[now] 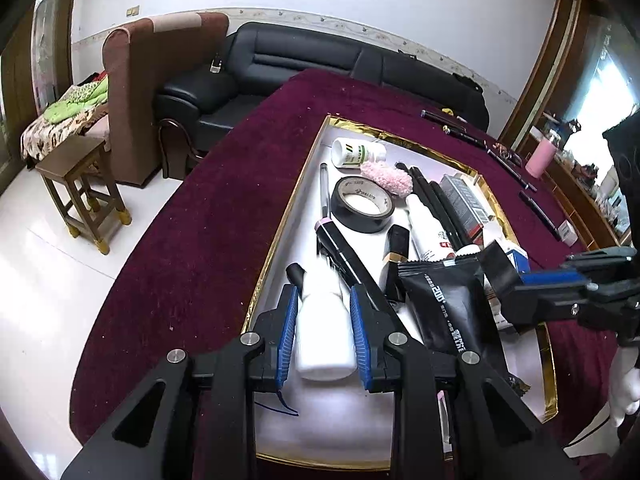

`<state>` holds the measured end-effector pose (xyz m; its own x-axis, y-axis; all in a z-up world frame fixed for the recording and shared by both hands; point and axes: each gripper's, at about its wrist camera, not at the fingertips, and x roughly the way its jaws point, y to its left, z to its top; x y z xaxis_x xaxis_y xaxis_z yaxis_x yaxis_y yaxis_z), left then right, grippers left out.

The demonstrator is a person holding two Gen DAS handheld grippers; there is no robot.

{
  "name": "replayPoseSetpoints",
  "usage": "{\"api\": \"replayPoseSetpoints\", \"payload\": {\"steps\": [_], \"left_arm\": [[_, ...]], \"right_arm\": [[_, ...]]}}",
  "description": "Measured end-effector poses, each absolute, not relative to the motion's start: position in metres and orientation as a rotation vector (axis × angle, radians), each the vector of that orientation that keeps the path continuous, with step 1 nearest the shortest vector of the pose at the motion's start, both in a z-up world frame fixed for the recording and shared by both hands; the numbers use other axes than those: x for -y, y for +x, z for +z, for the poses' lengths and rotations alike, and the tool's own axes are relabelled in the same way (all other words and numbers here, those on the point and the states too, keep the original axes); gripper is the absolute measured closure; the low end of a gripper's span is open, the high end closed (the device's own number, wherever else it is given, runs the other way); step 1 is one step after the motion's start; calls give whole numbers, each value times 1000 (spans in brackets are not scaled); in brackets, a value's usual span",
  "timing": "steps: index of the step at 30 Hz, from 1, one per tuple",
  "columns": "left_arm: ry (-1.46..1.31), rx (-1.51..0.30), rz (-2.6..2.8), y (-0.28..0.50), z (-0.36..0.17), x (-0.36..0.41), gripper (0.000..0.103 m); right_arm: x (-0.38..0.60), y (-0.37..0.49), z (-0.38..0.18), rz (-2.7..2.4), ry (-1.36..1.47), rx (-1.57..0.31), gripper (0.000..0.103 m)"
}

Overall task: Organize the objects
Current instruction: 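Lower the dropper bottle into the tray while the right gripper carries the black tape roll there, then open both grippers to release the bottle and tape roll into the tray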

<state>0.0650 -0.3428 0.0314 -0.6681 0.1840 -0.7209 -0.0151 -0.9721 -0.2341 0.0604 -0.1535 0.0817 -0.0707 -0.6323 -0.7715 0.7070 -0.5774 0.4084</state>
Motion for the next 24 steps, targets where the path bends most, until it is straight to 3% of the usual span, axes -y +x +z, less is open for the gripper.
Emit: {"api": "replayPoseSetpoints", "payload": {"steps": [6,10,13,16,18,20,24], "left_arm": [[-1139,476,2740,71,38,360,79],[-1040,589,2744,81,51,377,66],[-944,657,2750,91,61,392,64],[-879,703,2767,96,67,402,51],[-855,721,2766,98,67,405,47],[-853,727,2770,98,66,406,34],[-826,756,2767,99,65,406,33]], "right_arm": [[185,63,77,-1766,1261,-140,90],[199,60,69,-1761,1276,-157,90],[207,56,66,-1769,1282,-174,90],[214,54,64,-1791,1280,-210,89],[217,53,62,-1826,1273,-255,87],[218,50,58,-1837,1284,-256,85],[213,44,63,-1843,1288,-215,84]]}}
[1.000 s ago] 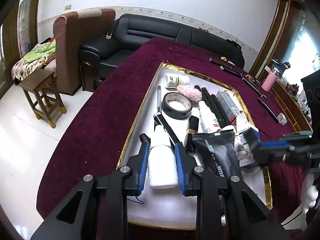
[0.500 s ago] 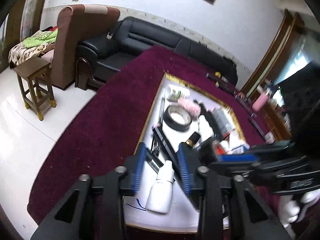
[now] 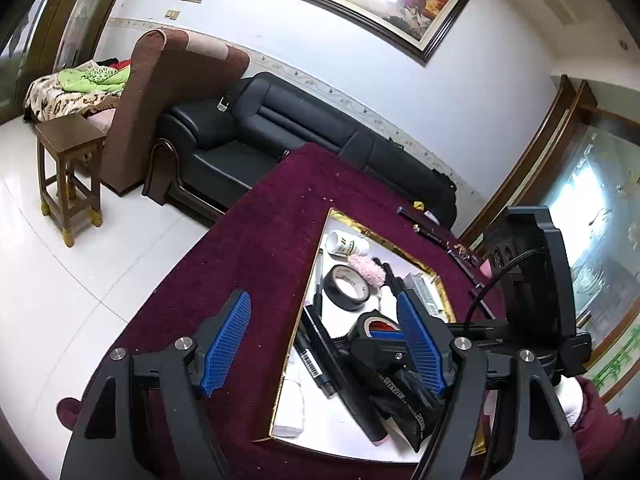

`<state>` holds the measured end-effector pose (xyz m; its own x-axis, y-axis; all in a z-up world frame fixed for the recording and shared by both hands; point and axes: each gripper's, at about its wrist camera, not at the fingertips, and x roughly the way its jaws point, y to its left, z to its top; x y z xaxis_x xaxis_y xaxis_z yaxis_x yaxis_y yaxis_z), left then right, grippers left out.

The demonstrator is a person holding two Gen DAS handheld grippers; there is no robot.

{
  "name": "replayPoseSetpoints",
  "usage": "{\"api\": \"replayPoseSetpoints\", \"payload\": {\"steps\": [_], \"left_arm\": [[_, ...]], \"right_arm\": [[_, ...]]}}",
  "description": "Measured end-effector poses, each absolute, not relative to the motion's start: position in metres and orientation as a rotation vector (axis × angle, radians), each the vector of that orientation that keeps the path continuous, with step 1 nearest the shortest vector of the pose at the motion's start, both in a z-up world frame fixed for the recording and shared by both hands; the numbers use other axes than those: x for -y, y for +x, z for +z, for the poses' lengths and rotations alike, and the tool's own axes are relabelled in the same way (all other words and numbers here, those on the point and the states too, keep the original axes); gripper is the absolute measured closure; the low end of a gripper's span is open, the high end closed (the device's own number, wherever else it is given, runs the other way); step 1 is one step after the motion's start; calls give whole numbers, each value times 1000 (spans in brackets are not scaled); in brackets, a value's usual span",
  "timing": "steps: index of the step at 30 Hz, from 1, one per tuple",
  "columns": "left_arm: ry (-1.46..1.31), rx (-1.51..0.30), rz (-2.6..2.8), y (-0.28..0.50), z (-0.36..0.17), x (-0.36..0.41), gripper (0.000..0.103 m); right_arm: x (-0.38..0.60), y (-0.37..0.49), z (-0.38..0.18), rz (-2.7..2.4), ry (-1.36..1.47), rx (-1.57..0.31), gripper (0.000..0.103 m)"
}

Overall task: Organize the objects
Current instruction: 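Open both grippers to release the bottle and tape roll into the tray, then withdraw both grippers from the tray back over the table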

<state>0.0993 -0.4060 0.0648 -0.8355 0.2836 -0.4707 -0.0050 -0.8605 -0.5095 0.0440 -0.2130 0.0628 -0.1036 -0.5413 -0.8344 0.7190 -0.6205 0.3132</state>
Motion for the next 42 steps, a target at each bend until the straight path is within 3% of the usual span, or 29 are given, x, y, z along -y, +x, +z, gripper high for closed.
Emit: {"api": "replayPoseSetpoints", "payload": {"steps": [2,6,14,15,16,17,25,34,42], "left_arm": [[-819,754,2773,101,67,405,28],[-807,707,2785,102,74,398,25],[-753,628,2738,107,90,366,18],[-729,615,2723,107,93,361,14],[-709,604,2709,107,96,354,4],[-711,596,2693,105,100,347,2],[-704,449,2645,108,131,281,2],[-741,345,2536,96,143,205,2],[-918,228,2336,79,125,122,2]], "right_arm": [[205,43,71,-1867,1271,-201,83],[183,38,86,-1900,1235,-126,69],[104,30,97,-1979,1195,103,68],[92,30,96,-1987,1203,136,67],[80,30,94,-1994,1208,163,66],[65,28,94,-2007,1208,187,66],[-44,8,88,-2096,1165,415,60],[-125,-2,80,-2166,1149,596,61],[-208,-4,62,-2282,1157,758,61]]}}
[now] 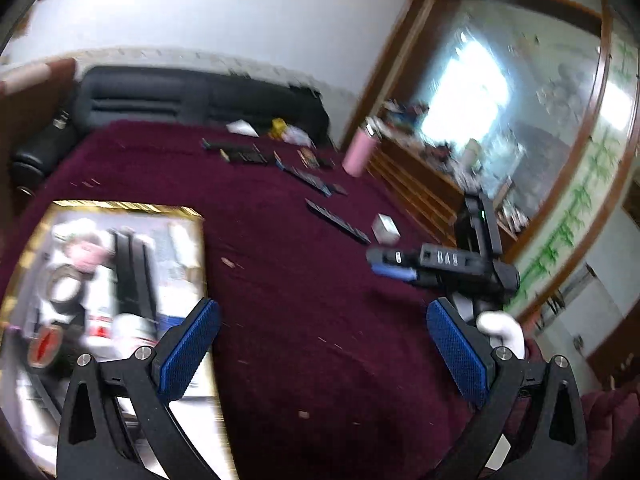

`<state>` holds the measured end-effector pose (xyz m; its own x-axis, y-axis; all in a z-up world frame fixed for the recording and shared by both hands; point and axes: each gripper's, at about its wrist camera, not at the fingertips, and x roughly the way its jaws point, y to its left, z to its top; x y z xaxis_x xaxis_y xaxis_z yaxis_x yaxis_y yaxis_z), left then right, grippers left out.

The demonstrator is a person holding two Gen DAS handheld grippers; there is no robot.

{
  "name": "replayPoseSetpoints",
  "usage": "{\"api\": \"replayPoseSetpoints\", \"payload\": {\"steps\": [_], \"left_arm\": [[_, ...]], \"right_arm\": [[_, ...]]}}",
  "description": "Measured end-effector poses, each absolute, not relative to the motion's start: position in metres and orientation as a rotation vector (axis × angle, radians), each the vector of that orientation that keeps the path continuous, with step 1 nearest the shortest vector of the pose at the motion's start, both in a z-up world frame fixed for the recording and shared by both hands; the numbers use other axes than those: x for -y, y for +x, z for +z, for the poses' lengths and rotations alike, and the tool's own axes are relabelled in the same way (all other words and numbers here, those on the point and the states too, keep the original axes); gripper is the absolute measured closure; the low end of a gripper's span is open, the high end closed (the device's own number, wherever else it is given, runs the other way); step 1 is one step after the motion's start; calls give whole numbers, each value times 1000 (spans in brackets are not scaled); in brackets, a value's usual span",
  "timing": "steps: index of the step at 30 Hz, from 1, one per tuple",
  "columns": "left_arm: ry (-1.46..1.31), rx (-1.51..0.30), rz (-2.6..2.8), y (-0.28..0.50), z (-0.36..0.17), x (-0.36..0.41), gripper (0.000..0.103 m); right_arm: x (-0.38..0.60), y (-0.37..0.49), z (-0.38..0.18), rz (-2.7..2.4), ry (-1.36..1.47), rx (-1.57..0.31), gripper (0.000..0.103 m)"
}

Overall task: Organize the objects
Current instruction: 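Withdraw both grippers from the tray back over the table, then move the right gripper toward the black marker and white medicine box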

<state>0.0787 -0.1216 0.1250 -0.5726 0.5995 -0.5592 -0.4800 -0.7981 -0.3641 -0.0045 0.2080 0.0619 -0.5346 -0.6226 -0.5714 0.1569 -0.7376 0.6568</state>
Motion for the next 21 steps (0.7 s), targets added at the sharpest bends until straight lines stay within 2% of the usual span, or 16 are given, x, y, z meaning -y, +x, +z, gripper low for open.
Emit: {"api": "replayPoseSetpoints", "payload": {"steps": [5,8,16,21], "left_arm": [[-1110,216,2248,57,98,74,2],[-1128,227,2233,56,99,61,2],[-1202,145,2224,32,90,24,2],[-1286,165,2223,0,66,8,2]], "right_arm": [[-253,-6,63,-2359,1101,847,61],[-270,-13,64,-2379,1092,888,58],[-296,-15,65,-2437,1050,885,58],[-313,-6,80,-2481,1014,877,58]]}}
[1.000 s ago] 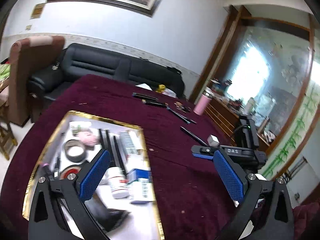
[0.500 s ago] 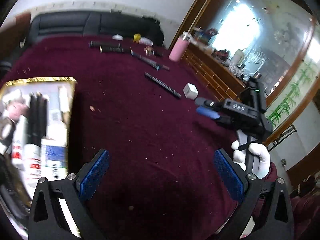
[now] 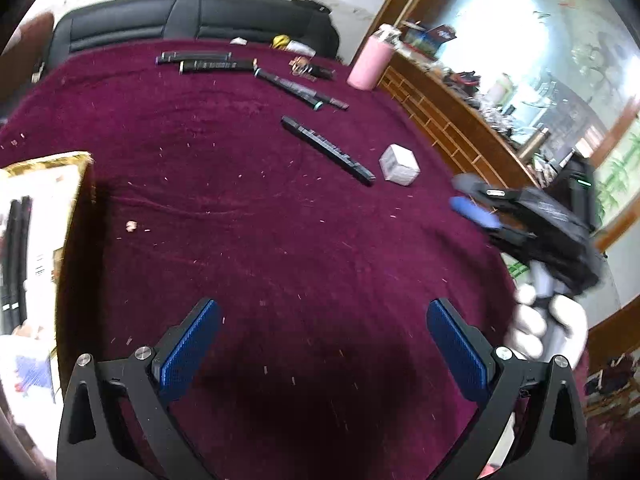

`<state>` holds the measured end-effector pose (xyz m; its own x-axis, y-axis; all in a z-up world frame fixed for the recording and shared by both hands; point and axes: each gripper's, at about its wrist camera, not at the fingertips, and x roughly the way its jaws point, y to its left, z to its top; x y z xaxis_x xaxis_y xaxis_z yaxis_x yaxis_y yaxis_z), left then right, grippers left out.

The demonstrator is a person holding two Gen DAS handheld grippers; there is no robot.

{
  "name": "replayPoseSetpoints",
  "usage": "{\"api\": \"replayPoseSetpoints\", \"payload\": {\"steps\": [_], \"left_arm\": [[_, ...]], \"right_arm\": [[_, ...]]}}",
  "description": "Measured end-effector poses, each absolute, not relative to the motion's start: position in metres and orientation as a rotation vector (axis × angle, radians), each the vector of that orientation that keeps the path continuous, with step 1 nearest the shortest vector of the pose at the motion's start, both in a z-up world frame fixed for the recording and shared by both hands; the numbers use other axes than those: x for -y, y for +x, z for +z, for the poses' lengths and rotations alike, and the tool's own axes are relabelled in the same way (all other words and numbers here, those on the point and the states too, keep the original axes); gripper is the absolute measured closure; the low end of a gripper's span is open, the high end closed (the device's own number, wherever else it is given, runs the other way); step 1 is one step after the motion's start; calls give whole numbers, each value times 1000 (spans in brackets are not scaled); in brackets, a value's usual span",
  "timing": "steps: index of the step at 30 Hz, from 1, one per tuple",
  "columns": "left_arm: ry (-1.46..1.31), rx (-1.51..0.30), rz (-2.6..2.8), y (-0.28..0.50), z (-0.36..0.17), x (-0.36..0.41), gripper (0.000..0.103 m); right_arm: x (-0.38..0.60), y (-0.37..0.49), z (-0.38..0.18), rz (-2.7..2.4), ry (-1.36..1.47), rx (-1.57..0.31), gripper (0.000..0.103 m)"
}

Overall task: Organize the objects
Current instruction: 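Move the right gripper toward the black marker and white medicine box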

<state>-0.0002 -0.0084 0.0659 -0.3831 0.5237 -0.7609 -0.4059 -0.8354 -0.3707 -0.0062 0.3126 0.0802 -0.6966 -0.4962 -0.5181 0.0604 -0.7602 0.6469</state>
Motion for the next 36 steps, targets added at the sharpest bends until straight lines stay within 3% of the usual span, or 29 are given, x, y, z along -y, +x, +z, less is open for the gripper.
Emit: {"api": "replayPoseSetpoints", "payload": {"steps": [9,14,24,29,32,36], "left_arm": [[-1306,190,2257,-32,23,-7,2],[-1245,176,2266,-26,21,-6,2],[-1192,151,2294,-25,20,-10,2],[-1203,67,2327,-21,20,-18,2],[-1209,32,2338,-20,19,-22,2],[-1208,32,2339,-19,20,-22,2]], "right_arm": [[-314,-26,117,-2624,1108,632,51],[-284,-83,97,-2555,1247,559,51],[-200,-155,65,-2501,1469,80,51],[-182,-174,53,-2473,1547,23,51],[-169,-177,42,-2434,1629,-36,74],[-166,-168,40,-2421,1649,-43,78]]}}
